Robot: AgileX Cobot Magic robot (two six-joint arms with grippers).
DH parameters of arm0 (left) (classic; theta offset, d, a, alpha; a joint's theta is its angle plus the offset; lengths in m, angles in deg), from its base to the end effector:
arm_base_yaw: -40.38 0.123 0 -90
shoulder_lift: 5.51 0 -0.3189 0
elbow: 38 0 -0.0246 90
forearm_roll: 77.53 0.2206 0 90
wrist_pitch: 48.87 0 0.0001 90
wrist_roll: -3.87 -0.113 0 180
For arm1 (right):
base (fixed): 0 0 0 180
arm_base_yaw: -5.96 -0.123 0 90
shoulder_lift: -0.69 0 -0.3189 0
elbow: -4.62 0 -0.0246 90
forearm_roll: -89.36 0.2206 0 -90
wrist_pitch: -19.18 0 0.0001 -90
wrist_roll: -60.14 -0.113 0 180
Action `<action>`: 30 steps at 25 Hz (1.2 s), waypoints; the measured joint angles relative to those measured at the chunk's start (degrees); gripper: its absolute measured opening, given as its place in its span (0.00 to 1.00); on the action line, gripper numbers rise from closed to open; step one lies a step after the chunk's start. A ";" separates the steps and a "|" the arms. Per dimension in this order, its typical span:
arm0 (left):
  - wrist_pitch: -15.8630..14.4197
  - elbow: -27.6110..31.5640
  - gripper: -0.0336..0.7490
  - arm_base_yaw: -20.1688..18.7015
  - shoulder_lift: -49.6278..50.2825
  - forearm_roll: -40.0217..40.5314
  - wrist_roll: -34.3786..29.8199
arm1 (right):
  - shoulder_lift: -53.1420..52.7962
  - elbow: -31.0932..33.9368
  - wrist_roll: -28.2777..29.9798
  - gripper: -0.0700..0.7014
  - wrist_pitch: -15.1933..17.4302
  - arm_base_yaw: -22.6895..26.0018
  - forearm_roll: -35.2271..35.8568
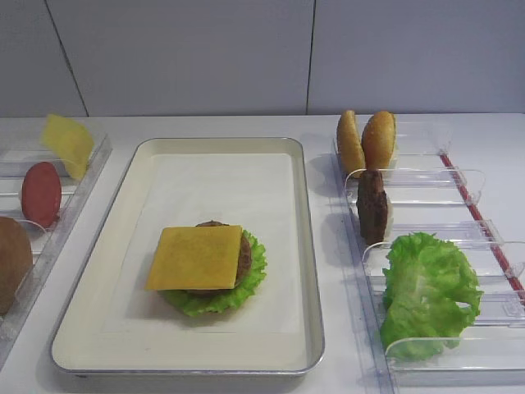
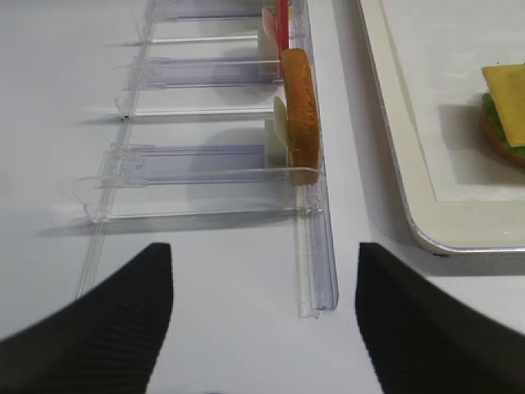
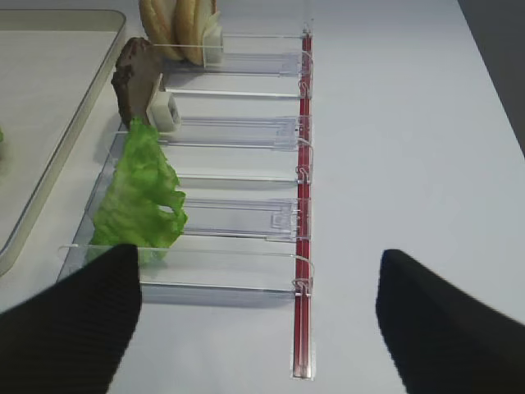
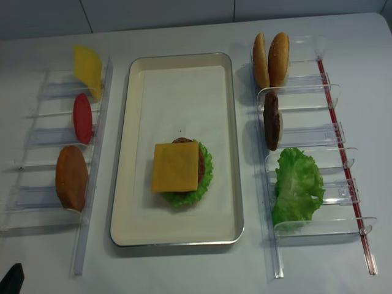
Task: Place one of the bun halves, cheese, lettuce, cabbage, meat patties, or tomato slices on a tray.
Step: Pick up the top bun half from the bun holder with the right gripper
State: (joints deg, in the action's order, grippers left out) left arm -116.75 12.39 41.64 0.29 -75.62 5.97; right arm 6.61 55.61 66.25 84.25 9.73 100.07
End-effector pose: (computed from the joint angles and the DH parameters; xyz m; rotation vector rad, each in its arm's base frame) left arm -0.0542 0.0023 0.2351 -0.0676 2.1640 0.0322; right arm -0.0496 0.0224 0.2385 -0.0593 2.1151 0.1243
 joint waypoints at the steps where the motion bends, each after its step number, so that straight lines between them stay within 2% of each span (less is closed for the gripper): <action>1: 0.00 0.00 0.65 0.00 0.00 0.00 0.00 | 0.00 0.00 0.26 0.84 0.00 0.00 0.13; 4: 0.00 0.00 0.65 0.00 0.00 0.00 0.00 | 0.00 0.00 0.91 0.90 -0.11 0.00 0.43; 9: 0.00 0.00 0.65 0.00 0.00 0.00 0.00 | 0.00 0.00 2.59 0.92 -0.35 0.00 3.32; 15: 0.00 0.00 0.65 0.00 0.00 0.00 0.00 | 0.00 -0.10 13.44 0.92 -1.83 0.00 12.72; 20: 0.00 0.00 0.65 0.00 0.00 0.00 0.00 | 0.00 -0.69 14.62 0.92 -4.72 0.00 15.85; 23: 0.00 0.00 0.65 0.00 0.00 0.00 0.00 | 0.00 -1.12 19.22 0.92 -6.12 0.00 18.76; 30: 0.00 0.00 0.65 0.00 0.00 0.00 0.00 | 9.29 -6.08 29.03 0.92 -6.71 0.00 26.34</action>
State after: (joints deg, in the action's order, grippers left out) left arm -116.75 12.39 41.64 0.29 -75.62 5.97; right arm 15.91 49.53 95.28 77.54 9.73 126.41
